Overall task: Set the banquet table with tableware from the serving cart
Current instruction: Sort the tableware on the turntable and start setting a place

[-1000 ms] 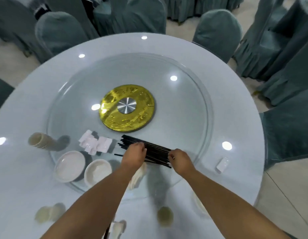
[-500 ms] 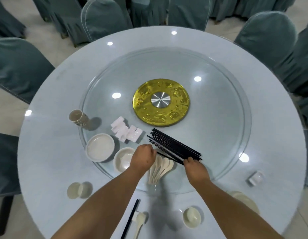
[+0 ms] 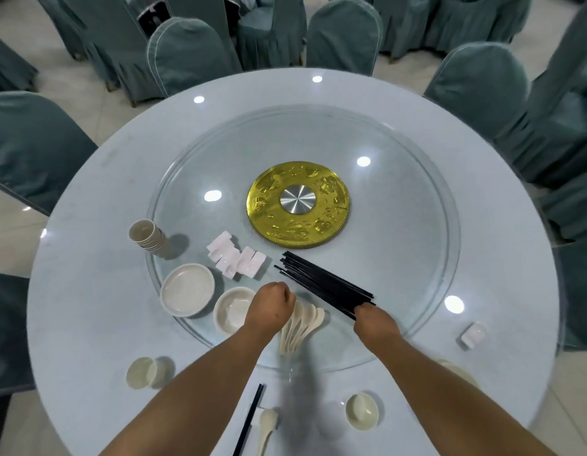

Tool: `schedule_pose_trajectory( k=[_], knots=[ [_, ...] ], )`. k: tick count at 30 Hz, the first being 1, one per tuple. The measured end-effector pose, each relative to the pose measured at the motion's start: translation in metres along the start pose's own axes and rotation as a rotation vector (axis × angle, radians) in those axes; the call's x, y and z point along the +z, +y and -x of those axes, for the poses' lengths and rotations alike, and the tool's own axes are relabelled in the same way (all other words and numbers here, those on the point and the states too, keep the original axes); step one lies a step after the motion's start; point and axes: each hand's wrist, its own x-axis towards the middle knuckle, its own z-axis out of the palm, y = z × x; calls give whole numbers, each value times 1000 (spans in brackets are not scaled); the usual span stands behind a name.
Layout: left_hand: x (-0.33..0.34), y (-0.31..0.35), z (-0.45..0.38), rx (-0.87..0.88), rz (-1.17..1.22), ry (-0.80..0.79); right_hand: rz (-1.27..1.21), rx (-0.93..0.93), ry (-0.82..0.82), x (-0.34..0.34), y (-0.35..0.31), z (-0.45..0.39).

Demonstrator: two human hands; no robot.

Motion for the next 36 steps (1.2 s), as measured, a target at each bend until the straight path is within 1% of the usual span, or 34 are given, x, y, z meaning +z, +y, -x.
schedule_pose_trajectory(
  k=[1,3,7,9,11,13,15,17,19,21,23,25,26,27,28,30,31,33,34,36],
  knots=[
    [-1,7,1,20,15,-4,-15,-7,19,-8,5,5],
    [1,13,-1,90,-28,-4,-47,-23,50,-16,10,7],
    [8,32,-2,441,-364,96,-30,-71,74,-34,22,25],
    [9,52,-1,574,-465,76,-12,-92,124,-42,30,38],
    [10,65,-2,619,-518,9,-12,-110,173,-45,36,47],
    [9,74,-1,648,-559,-23,-8,-117,208,-46,46,58],
    [7,83,5,694,-561,-44,11,-104,221,-45,56,69],
    [3,89,9,701,-525,-77,48,-101,233,-43,64,76],
    [2,91,11,660,-503,-95,63,-102,252,-41,70,81],
    [0,91,13,589,-492,-90,21,-75,279,-39,78,85],
    [-3,85,13,463,-441,-85,-37,-9,284,-38,87,90],
    [-6,77,12,311,-320,-90,-92,87,291,-37,95,92],
    [-6,76,13,236,-220,-100,-147,140,303,-37,97,93],
    [-5,77,14,155,-69,-121,-235,189,311,-39,96,93],
    [-2,80,17,58,137,-158,-370,224,305,-42,93,95],
    [2,94,25,-153,551,-289,-725,242,245,-49,80,96],
    [5,100,28,-223,695,-347,-889,236,201,-53,71,96],
    [13,114,31,-283,846,-405,-1128,216,146,-58,57,98],
    [16,120,33,-300,902,-417,-1195,199,122,-61,51,99],
    [23,131,36,-320,993,-421,-1242,164,76,-62,43,101]
  ],
)
